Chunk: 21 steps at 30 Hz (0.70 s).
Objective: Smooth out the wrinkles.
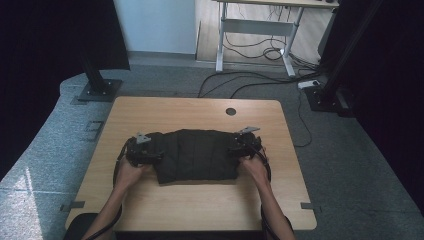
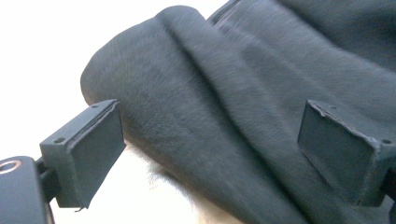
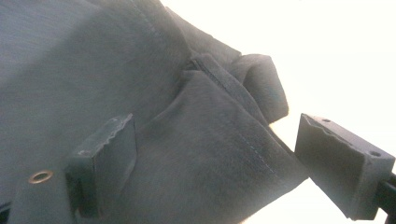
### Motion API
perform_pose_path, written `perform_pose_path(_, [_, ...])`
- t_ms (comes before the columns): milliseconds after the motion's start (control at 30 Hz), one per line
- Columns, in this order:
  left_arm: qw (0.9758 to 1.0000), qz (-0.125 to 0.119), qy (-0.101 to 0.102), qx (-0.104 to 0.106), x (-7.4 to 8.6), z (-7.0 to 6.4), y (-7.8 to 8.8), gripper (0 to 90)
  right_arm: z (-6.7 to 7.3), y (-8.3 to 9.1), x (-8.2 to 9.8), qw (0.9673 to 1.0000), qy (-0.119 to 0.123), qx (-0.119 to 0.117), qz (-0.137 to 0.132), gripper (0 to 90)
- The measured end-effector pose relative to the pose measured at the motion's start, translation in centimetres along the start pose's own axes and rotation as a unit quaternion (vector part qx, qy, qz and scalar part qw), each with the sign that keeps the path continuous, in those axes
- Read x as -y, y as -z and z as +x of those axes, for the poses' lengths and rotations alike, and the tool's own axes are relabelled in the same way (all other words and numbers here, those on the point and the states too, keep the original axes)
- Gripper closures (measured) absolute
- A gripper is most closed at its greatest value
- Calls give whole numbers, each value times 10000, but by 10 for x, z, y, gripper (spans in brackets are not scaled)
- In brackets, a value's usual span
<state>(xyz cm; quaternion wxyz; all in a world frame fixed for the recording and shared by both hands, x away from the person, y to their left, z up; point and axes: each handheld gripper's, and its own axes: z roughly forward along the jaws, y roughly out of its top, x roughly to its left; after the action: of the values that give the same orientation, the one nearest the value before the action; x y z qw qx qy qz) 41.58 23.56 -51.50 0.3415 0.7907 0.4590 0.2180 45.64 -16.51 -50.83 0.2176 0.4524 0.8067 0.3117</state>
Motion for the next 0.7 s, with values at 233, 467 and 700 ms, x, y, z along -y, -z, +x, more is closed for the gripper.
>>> perform_pose_path(233, [9995,30,-325,28,11,-3,32,21,-4,43,13,9995,47,-41,-320,128])
perform_pose_path(467, [9984,249,-467,-213,40,6,48,0,-15,66,52,9996,-142,54,-243,53])
perform_pose_path(700, [9975,429,-491,-283,62,11,49,0,-24,70,81,9991,-382,88,-174,5])
